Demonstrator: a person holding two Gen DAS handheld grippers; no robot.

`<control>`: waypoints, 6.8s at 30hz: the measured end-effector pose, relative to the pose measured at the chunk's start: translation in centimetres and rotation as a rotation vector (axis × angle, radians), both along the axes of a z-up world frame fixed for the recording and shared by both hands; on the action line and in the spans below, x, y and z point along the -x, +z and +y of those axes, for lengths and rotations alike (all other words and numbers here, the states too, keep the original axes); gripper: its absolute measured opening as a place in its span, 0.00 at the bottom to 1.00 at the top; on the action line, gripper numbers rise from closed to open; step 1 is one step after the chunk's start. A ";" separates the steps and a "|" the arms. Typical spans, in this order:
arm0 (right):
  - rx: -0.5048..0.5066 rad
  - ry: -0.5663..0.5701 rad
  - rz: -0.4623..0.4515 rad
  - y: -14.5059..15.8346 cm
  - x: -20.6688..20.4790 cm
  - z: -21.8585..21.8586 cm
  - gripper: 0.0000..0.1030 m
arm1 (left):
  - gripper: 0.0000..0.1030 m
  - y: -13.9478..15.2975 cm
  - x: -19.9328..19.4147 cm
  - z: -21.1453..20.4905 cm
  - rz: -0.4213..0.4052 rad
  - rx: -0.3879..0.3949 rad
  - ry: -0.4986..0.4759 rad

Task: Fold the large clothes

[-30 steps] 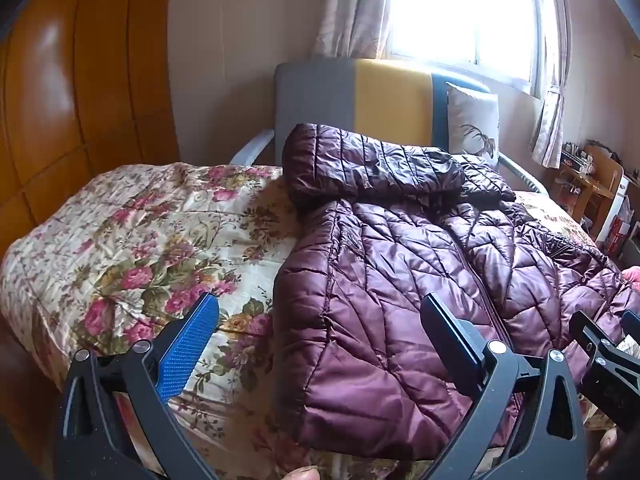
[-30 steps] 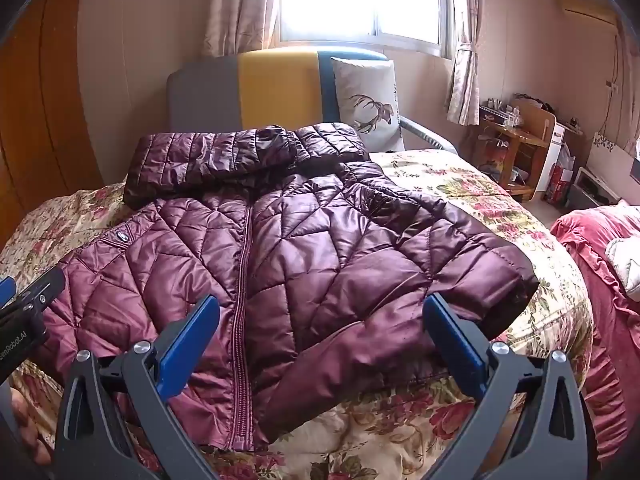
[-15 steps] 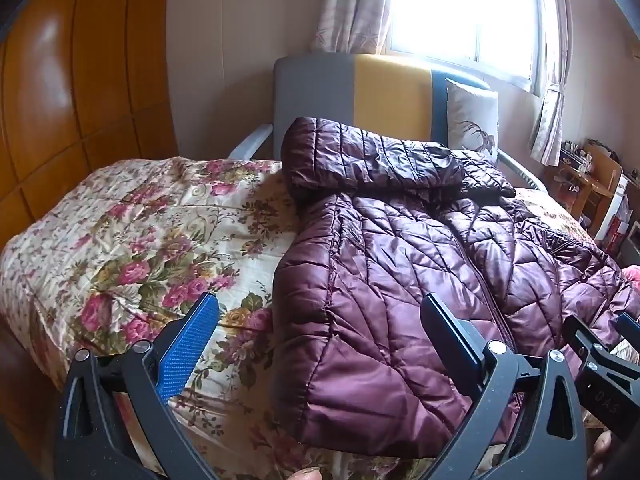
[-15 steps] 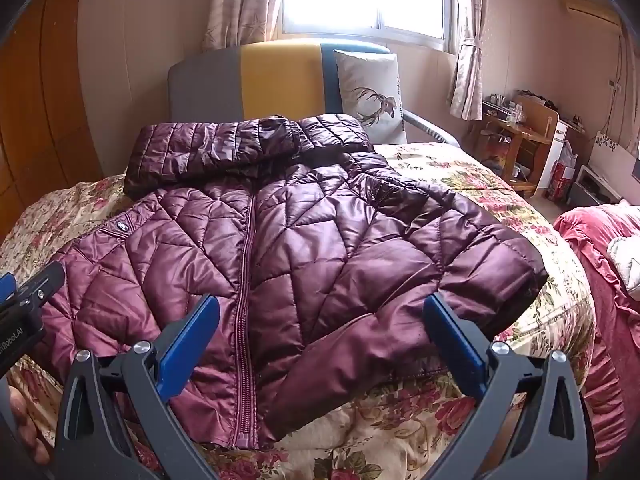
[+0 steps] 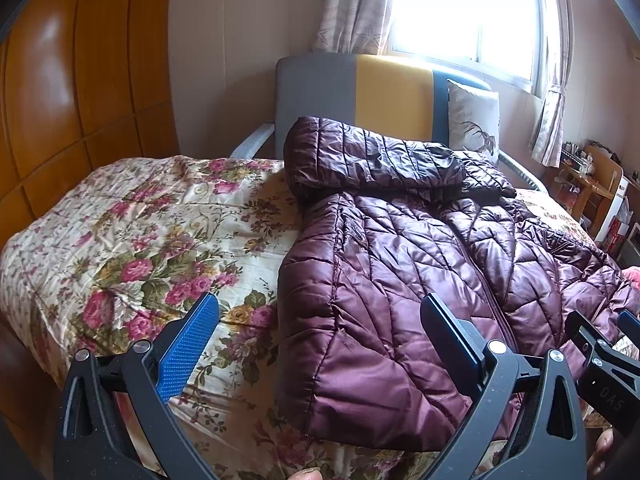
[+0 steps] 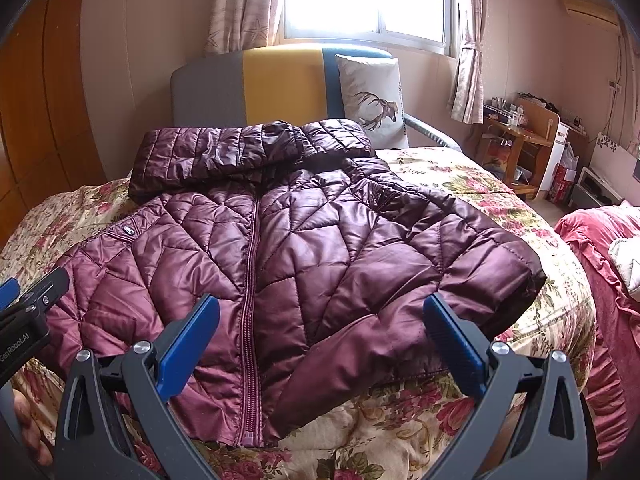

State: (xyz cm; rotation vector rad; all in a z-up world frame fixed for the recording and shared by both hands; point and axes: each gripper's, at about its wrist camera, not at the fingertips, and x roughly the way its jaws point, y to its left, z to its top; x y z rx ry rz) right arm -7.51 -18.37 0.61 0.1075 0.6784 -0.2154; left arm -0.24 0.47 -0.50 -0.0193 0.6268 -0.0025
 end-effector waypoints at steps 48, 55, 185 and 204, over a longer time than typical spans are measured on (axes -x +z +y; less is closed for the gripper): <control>0.044 0.035 0.028 -1.0 -0.3 1.2 0.98 | 0.97 0.0 0.2 0.2 0.004 0.019 -0.015; 0.033 0.039 0.029 -1.2 -0.4 1.1 0.98 | 0.97 -0.2 -0.1 0.1 0.013 0.004 -0.020; -0.635 0.474 0.158 3.9 -27.9 -3.0 0.74 | 0.95 -5.4 -18.6 -5.1 0.017 -0.235 -0.585; 0.087 0.818 0.217 -3.2 -24.7 11.5 0.75 | 0.08 4.6 -24.2 32.6 -0.108 0.593 0.139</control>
